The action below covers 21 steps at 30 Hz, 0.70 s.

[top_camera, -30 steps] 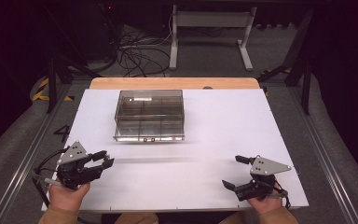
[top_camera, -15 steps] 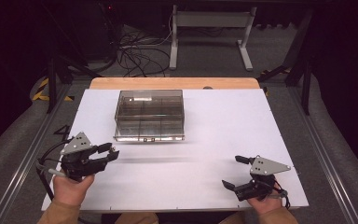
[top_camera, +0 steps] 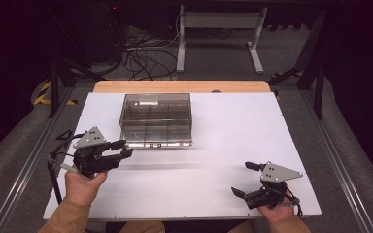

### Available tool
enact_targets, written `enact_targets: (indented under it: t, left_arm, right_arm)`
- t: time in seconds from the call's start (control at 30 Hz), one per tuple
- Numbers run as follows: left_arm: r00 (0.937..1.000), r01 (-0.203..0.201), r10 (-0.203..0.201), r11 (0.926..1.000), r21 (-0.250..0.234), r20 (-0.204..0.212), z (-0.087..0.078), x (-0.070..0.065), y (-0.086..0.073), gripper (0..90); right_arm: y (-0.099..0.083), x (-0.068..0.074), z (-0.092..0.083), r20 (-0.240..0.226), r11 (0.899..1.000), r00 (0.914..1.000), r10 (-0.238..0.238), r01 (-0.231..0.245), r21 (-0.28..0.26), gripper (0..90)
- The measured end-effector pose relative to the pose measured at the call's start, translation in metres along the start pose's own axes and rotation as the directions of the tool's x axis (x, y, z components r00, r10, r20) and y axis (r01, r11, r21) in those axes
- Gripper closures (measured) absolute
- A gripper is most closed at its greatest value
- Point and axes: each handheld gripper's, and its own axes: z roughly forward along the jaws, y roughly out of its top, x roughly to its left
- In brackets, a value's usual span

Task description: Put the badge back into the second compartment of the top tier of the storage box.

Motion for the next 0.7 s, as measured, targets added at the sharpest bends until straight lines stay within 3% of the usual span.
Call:
enact_targets:
  t: [0.7]
  left_arm:
    - [0.9985, -0.022, 0.022, 0.9997, -0.005, 0.050, 0.020, -0.004, 0.030, 57.4]
  right_arm:
    - [0.000, -0.001, 0.000, -0.002, 1.000, 1.0000, 0.003, -0.003, -0.001, 3.0]
